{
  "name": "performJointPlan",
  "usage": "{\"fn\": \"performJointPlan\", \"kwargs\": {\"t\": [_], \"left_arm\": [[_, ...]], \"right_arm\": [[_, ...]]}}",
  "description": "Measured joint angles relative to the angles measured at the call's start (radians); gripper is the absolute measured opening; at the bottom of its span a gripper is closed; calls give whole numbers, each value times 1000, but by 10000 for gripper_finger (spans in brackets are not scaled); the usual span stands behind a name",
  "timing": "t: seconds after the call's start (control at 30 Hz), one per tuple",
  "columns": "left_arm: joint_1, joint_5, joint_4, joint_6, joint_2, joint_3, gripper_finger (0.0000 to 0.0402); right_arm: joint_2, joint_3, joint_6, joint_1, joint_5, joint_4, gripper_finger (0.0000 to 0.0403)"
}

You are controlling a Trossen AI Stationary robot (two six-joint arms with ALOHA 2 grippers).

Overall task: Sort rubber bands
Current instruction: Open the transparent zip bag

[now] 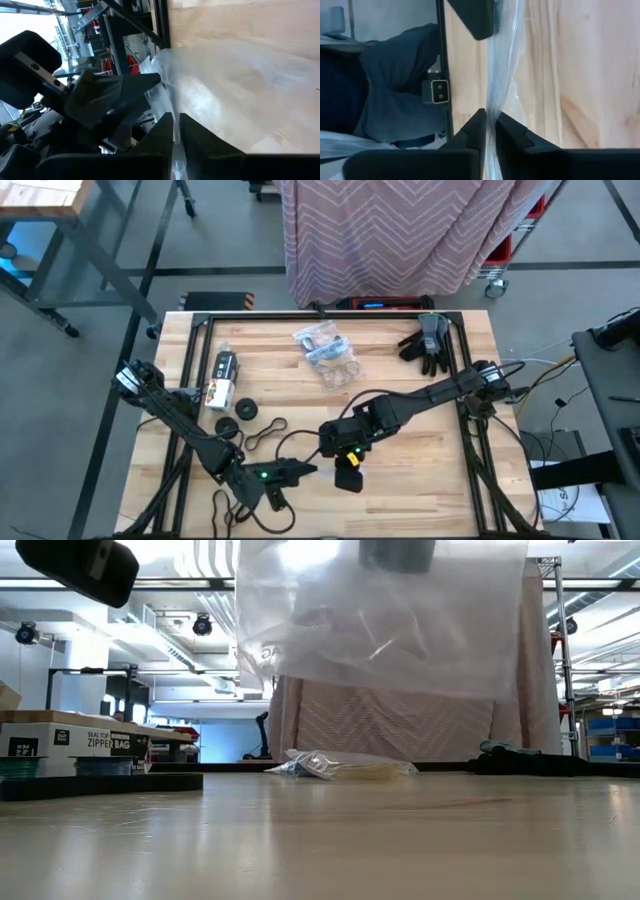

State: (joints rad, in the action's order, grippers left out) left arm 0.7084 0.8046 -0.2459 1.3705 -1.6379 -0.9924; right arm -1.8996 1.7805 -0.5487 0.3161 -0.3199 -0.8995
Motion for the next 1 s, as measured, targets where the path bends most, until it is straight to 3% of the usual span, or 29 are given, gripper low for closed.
{"fn": "performJointPlan", "kwargs": {"t": [0.2, 0.33, 0.47, 0.67, 0.9, 1.0], "left_arm": [[-2, 0, -2, -31, 0, 0, 23], [-2, 3, -6, -100, 0, 0, 10], [-3, 44, -12, -211, 0, 0, 7], [-4, 52, -10, -396, 0, 0, 4], [-7, 56, -6, -725, 0, 0, 2], [-7, 56, -6, -843, 2, 0, 2]], "right_arm": [[0, 0, 38, 0, 9, 2, 72], [0, 0, 52, 0, 14, 9, 110], [0, 0, 113, 2, 88, 17, 145], [1, 0, 257, 64, 377, 18, 171], [2, -13, 339, 202, 845, 28, 175], [1, -25, 325, 241, 938, 28, 168]]}}
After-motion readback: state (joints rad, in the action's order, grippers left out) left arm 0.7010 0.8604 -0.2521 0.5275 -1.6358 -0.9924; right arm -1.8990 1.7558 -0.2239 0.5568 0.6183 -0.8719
